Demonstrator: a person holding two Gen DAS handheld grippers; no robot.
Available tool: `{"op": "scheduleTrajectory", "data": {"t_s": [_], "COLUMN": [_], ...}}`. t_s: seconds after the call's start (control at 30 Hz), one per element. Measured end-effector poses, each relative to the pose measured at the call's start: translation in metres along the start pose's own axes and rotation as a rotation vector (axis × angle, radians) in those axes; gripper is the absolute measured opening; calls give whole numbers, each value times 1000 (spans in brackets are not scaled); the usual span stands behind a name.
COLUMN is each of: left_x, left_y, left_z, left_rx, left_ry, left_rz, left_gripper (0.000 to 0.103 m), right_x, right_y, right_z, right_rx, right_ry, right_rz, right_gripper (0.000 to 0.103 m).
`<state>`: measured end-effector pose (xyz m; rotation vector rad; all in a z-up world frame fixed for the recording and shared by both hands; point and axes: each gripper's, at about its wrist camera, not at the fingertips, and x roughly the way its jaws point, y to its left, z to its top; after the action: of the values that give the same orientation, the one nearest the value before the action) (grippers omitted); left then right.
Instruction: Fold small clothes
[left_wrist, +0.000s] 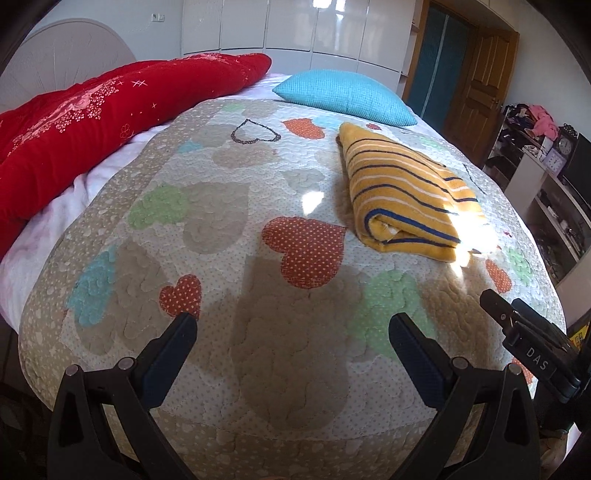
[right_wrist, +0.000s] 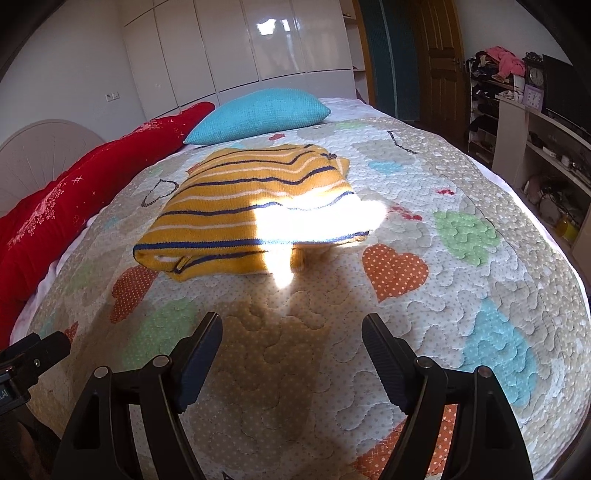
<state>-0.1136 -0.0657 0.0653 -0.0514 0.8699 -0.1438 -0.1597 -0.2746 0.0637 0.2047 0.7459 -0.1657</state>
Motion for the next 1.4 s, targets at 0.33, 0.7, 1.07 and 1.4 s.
{"op": "scheduleTrajectory", "data": {"t_s": [0.33,0.7,1.07,1.4], "left_x": [7,14,16,20], "left_y": [-2,-6,-9,-11], "left_z": [-6,-9,-12,-14], "left_rx": [46,65,72,75], "left_ry": [22,48,61,81], "left_rz": [105,100,87,65], "left_gripper": [103,103,103,103], "right_x": [1,5,6,9], "right_y": [13,14,12,9], "right_z": [-2,-6,-8,-8], "right_rx": [-47,-58,-55,-45], "right_ry": [1,10,17,26], "right_rz": [10,8,3,-5], "right_gripper": [83,84,84,85]}}
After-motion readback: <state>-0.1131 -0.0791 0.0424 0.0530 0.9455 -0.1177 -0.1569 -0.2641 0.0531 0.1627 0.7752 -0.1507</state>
